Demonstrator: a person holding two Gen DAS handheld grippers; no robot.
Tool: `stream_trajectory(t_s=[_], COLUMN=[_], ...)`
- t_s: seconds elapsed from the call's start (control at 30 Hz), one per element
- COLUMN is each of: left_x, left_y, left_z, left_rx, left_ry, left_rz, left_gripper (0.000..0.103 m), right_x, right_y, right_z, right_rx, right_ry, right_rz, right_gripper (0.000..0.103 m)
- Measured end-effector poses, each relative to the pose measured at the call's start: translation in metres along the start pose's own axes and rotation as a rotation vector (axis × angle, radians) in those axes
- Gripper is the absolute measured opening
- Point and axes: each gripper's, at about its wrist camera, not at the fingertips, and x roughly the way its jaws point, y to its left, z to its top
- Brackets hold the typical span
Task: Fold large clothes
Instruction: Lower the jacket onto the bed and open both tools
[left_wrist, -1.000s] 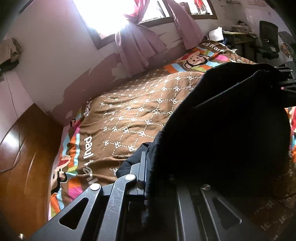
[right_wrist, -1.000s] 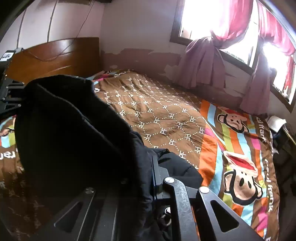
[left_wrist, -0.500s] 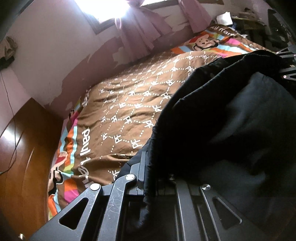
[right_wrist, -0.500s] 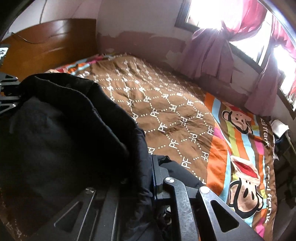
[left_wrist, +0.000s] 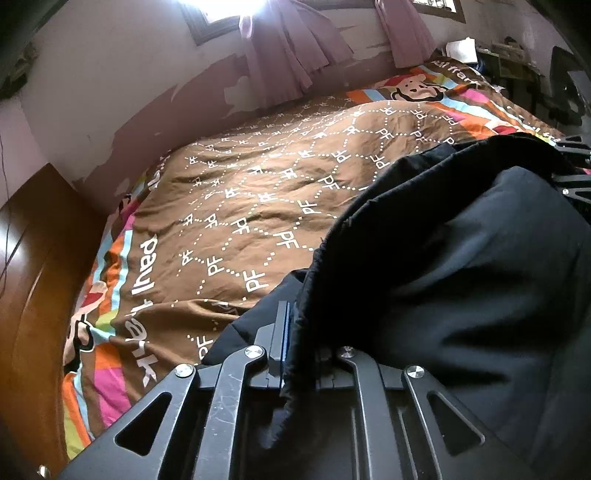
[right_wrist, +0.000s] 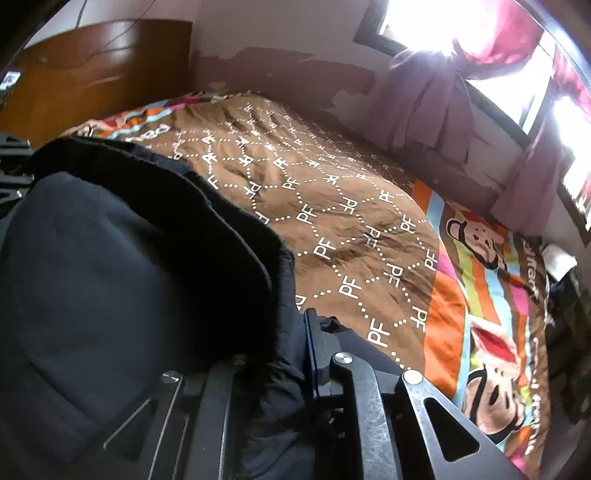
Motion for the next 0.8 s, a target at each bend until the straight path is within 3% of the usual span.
stream_trajectory(t_s=[0.2,0.3,0.33,0.37,0.67,0.8], left_x=[-0.001,-0.006,-0.008,-0.011,-0.034,-0.045], left_y=[0.004,0.006,0.008,0.01,0.038,0.057], left_z=[0.004,0.002,0.002,0.002,0.001,0.002], left_rx=[-0.03,-0.043,-0.051,-0.063,-0.203,-0.287], left_ry=[-0.009,-0.05,-0.068,-0.087,-0.183,-0.212], left_rz=[-0.004,0.047,0.07,0.088,0.109,0.088], left_gripper=[0.018,0.05,0.066,0.073,0.08,0.08], right_x=[-0.001,-0.003,-0.004,-0.004,-0.015,-0.026], right_y=[-0.009,-0.013,-0.015,-0.016,-0.038,-0.053], right_z=[-0.006,-0.008,-0.008,-0.009,-0.011,-0.008], right_rx=[0.076,0.099,0.102,0.108,0.184,0.203], right_ry=[-0.033,-0.047,-0.048,-0.052,-0.107,-0.143], right_rz=[0.001,-0.004,-0.003,0.001,-0.006,-0.004], right_gripper=[0.027,0.034,0.035,0.037,0.073,0.078])
